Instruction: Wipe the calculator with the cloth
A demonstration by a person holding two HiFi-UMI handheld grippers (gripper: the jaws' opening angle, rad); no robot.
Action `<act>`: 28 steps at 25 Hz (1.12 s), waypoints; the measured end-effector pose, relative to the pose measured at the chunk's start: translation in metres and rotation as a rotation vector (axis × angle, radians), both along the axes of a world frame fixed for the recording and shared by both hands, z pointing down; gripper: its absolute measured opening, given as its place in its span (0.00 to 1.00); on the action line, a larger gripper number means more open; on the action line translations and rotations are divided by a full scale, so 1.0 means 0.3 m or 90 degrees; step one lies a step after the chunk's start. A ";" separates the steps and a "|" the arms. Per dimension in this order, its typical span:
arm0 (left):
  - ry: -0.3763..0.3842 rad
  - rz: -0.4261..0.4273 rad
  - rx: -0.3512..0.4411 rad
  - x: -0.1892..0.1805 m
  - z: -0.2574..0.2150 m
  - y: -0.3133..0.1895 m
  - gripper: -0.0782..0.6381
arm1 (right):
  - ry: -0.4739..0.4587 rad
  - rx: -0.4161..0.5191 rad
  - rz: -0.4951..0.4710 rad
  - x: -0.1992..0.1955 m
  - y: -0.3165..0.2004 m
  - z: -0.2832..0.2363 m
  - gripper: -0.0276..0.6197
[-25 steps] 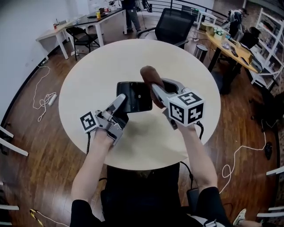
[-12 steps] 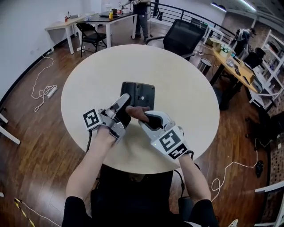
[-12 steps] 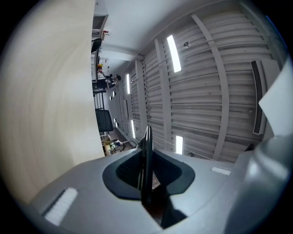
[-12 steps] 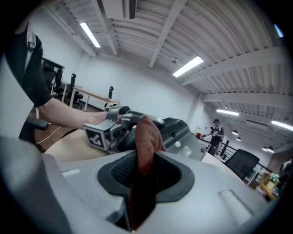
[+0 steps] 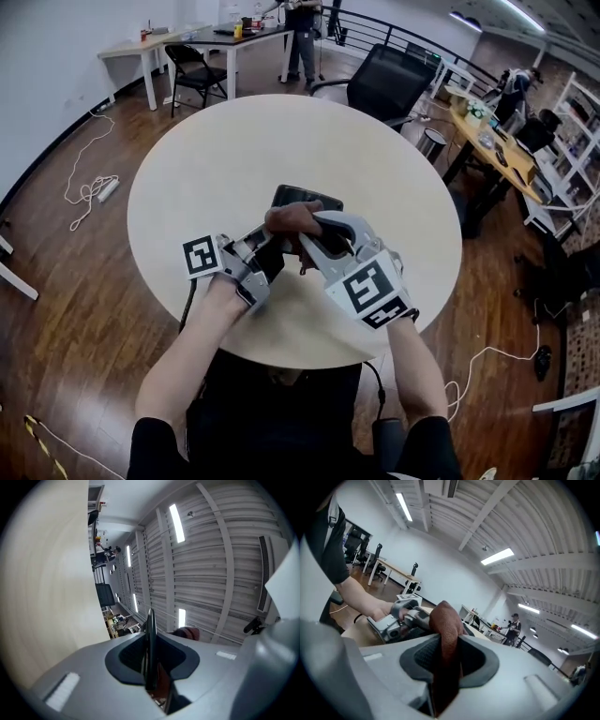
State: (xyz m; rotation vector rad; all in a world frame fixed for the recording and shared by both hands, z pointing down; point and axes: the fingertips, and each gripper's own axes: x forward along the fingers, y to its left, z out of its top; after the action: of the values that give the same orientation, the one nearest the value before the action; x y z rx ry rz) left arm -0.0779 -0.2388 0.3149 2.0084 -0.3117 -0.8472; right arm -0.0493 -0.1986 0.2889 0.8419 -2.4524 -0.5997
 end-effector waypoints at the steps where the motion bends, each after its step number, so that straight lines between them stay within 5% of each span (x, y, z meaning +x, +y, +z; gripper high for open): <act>1: -0.008 0.013 -0.003 0.009 0.003 0.005 0.20 | -0.004 -0.004 0.011 0.014 -0.026 -0.001 0.19; 12: -0.082 0.127 -0.080 0.053 0.081 0.002 0.21 | -0.110 -0.163 0.208 0.330 -0.318 0.150 0.19; 17: -0.125 0.125 -0.077 0.044 0.094 -0.014 0.21 | -0.133 -0.226 0.214 0.357 -0.305 0.239 0.19; 23: -0.123 0.088 -0.050 0.033 0.073 -0.018 0.21 | -0.212 -0.205 0.212 0.340 -0.262 0.198 0.19; 28: -0.071 0.043 -0.103 0.002 0.126 -0.066 0.21 | -0.128 -0.205 0.156 0.236 -0.195 0.288 0.19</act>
State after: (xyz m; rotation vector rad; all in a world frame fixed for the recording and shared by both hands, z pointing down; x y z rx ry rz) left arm -0.0774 -0.2587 0.3526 1.9070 -0.3623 -0.6482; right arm 0.0216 -0.2570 0.3753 1.0860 -2.4743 -0.0308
